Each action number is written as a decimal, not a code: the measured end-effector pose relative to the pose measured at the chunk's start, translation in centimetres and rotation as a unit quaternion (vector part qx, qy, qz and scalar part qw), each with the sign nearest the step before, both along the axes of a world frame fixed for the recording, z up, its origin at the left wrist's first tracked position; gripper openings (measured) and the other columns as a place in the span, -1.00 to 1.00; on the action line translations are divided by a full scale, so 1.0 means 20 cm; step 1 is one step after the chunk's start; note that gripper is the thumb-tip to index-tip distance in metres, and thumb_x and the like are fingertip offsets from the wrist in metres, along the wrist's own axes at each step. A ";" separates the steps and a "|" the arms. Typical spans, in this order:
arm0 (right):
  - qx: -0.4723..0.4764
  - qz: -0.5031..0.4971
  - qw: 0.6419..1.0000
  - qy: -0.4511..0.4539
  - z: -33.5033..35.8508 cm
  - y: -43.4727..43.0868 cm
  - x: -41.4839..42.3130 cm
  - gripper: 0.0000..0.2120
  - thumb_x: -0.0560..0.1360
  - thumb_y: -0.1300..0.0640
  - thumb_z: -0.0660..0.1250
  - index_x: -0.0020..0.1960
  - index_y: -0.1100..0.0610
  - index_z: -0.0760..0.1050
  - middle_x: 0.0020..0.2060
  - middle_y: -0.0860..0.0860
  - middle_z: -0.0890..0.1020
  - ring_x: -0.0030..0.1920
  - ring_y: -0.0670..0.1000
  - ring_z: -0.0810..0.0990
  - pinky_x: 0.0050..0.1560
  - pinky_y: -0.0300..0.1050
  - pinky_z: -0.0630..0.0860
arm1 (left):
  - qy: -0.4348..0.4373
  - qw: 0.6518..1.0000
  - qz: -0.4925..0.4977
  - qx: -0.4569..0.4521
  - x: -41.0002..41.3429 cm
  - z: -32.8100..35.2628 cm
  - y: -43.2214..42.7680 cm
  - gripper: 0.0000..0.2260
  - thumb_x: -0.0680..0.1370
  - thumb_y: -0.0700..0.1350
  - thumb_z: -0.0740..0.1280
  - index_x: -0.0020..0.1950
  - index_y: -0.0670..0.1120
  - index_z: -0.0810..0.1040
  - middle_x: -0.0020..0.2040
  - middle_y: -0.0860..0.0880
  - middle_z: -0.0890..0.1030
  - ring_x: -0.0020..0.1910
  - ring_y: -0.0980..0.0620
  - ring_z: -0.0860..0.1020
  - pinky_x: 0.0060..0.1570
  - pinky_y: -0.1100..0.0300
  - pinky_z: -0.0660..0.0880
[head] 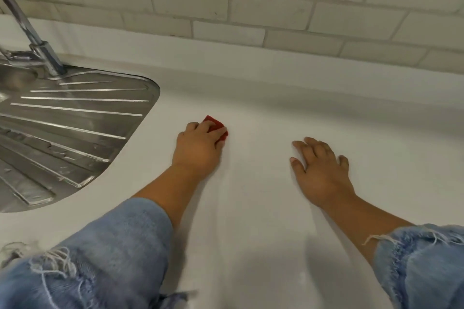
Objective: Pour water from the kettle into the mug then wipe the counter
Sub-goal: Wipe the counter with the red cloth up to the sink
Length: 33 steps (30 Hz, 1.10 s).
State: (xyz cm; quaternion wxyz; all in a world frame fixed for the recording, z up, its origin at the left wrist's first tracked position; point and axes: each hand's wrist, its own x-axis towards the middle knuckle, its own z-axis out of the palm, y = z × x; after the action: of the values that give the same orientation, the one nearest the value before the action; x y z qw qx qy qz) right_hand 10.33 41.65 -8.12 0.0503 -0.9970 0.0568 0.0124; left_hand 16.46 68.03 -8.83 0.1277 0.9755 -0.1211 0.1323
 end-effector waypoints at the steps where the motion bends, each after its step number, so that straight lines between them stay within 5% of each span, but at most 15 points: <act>1: 0.001 0.000 1.000 0.000 0.00 0.00 0.00 -0.51 0.58 -0.16 -0.14 0.50 -0.16 0.01 0.53 -0.12 0.02 0.52 -0.02 -0.02 0.46 0.21 -0.02 | -0.001 1.000 0.031 -0.004 0.04 0.00 0.08 -0.66 0.57 0.02 0.13 0.32 0.06 0.45 0.33 -0.04 0.47 0.26 -0.17 0.35 0.14 -0.04 0.37; 7: 0.006 0.002 1.000 -0.002 0.00 0.00 0.00 -0.51 0.57 -0.17 -0.15 0.49 -0.17 0.00 0.53 -0.13 0.02 0.52 -0.03 -0.04 0.47 0.21 -0.03 | 0.019 0.989 0.133 -0.058 0.12 0.01 0.51 -0.68 0.53 -0.08 0.24 0.25 -0.12 0.52 0.26 -0.18 0.50 0.24 -0.27 0.40 0.28 -0.08 0.36; 13: 0.010 0.003 1.000 0.000 0.00 0.01 -0.01 -0.52 0.58 -0.16 -0.15 0.49 -0.17 0.00 0.53 -0.12 0.01 0.52 -0.02 -0.05 0.47 0.22 -0.04 | 0.031 0.977 0.196 -0.079 -0.01 0.02 0.69 -0.69 0.55 -0.03 0.21 0.27 -0.04 0.52 0.27 -0.13 0.49 0.24 -0.23 0.43 0.25 -0.08 0.40; 18: 0.009 0.002 1.000 0.001 0.01 0.01 -0.01 -0.52 0.58 -0.16 -0.15 0.50 -0.17 -0.01 0.53 -0.12 0.02 0.53 -0.01 -0.04 0.47 0.23 -0.03 | 0.055 0.971 0.232 -0.030 -0.11 0.05 0.76 -0.67 0.57 -0.03 0.17 0.26 -0.11 0.52 0.24 -0.20 0.50 0.21 -0.34 0.34 0.24 -0.15 0.37; 22: 0.006 0.002 1.000 0.002 0.02 0.02 -0.01 -0.51 0.59 -0.15 -0.15 0.50 -0.15 0.00 0.54 -0.11 0.02 0.53 -0.01 -0.04 0.47 0.23 -0.03 | -0.010 0.989 0.147 -0.030 -0.27 0.09 0.56 -0.69 0.57 -0.03 0.19 0.23 -0.11 0.55 0.19 -0.17 0.55 0.14 -0.31 0.40 0.17 -0.11 0.40; 27: 0.002 0.000 1.000 -0.003 0.02 0.02 -0.02 -0.51 0.58 -0.16 -0.14 0.50 -0.15 0.02 0.53 -0.11 0.04 0.52 0.00 -0.01 0.46 0.23 -0.01 | 0.037 0.999 -0.020 -0.015 -0.51 0.09 0.27 -0.57 0.51 0.14 0.07 0.26 0.03 0.52 0.19 -0.03 0.58 0.15 -0.13 0.49 0.16 0.02 0.46; 33: 0.001 0.000 1.000 -0.001 0.02 0.02 -0.02 -0.51 0.58 -0.16 -0.15 0.50 -0.16 0.00 0.53 -0.11 0.03 0.52 0.00 -0.01 0.47 0.22 -0.01 | 0.040 0.999 0.003 -0.021 -0.57 0.07 0.41 -0.57 0.48 0.16 0.12 0.28 0.08 0.49 0.26 -0.01 0.52 0.23 -0.03 0.46 0.22 0.19 0.31</act>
State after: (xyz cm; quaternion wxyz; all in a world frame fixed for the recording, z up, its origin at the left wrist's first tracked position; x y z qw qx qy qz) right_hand 9.95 42.01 -7.80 0.0511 -0.9970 0.0570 0.0111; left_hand 5.02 76.26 -7.34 0.1523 0.9775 -0.1101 0.0961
